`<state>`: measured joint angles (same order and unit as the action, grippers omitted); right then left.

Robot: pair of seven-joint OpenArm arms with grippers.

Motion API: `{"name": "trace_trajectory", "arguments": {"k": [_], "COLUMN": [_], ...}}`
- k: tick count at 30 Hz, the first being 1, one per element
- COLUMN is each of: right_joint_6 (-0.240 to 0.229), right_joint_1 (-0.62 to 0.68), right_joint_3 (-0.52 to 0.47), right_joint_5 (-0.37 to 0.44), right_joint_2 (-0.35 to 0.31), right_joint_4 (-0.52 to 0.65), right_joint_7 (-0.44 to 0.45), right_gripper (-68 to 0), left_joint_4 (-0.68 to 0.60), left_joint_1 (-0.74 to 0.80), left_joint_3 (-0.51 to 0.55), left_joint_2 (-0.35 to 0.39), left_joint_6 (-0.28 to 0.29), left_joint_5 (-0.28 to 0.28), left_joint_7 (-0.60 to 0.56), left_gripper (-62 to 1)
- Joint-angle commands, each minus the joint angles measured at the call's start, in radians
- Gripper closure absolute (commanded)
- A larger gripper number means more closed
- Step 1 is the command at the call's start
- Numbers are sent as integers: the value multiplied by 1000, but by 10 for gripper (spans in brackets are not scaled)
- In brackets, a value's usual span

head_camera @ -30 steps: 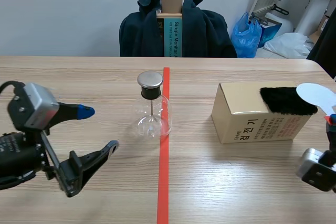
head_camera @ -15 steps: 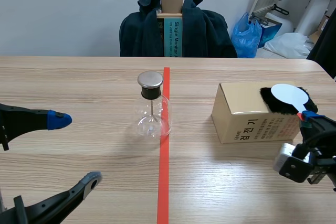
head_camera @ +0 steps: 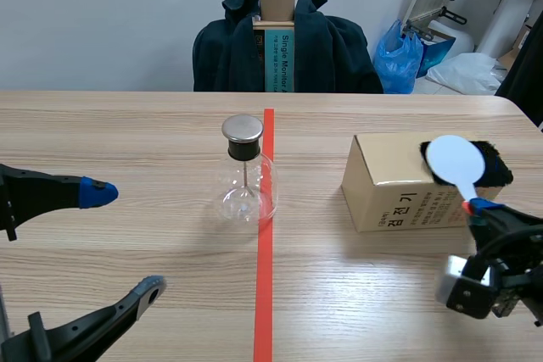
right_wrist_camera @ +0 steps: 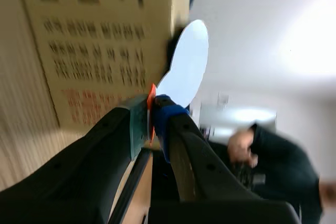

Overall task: Do the electroscope experiment.
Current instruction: 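Rub the plate on the fur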

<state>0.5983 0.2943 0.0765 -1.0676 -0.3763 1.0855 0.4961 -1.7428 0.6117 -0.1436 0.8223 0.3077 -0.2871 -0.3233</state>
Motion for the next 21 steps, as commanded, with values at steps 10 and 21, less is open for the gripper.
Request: {"name": "trace_trajectory", "arguments": {"k": [10, 21], "right_joint_6": [3, 22], "right_joint_1": [-9, -15], "right_joint_3": [3, -4], "right_joint_5": [-1, 18], "right_joint_2": [3, 0], "right_joint_4": [5, 11], "right_joint_7": [-52, -5], "right_gripper": [-8, -8], "left_joint_4": [-3, -3], "left_joint_1": [-8, -8], "left_joint_3": [-7, -7], "left_joint_2": [-7, -7], "left_joint_6": [0, 0], "left_joint_5": [1, 20], "left_joint_7": [-17, -16], "left_gripper": [-623, -623]}}
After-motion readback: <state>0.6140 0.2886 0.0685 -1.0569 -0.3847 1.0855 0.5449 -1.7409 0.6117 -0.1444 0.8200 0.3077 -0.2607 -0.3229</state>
